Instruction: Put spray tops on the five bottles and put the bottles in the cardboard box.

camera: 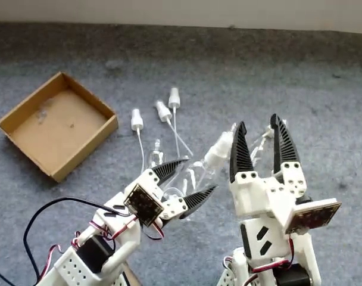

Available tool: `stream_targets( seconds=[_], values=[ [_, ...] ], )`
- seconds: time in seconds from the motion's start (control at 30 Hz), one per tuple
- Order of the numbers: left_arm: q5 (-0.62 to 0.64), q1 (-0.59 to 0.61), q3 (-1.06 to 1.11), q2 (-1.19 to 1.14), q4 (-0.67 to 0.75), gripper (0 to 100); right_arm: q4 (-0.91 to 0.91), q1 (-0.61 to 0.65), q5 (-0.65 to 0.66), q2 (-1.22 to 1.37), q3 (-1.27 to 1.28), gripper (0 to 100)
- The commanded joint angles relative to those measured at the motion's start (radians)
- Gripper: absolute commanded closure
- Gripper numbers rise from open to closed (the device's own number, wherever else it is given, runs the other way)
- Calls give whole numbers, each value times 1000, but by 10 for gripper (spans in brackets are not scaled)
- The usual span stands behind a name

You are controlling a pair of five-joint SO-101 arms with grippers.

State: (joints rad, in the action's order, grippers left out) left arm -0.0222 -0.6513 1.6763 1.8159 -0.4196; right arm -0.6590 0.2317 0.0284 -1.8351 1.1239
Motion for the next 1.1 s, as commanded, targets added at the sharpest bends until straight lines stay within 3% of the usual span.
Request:
stream_targets(
  seconds=[0.0, 0.2, 0.3, 0.57, 0.77, 0.93, 1.07],
  values=[
    [2, 88, 19, 8, 63, 797, -1, -58, -6, 7, -56, 810],
    [2, 131, 10, 8, 68, 797, -1, -130, -6, 145, -53, 810],
    [2, 174, 18, 8, 140, 797, -1, -150, -8, 211, -51, 810],
    [2, 275, 18, 8, 203, 797, -2, -147, -8, 186, 101, 810],
    [0, 277, 18, 8, 307, 797, -2, -54, 0, 125, 286, 821],
    [0, 277, 16, 8, 318, 797, 2, 21, 0, 51, 358, 992],
    [0, 277, 15, 8, 348, 797, 2, 76, -3, -8, 364, 993]
  ],
)
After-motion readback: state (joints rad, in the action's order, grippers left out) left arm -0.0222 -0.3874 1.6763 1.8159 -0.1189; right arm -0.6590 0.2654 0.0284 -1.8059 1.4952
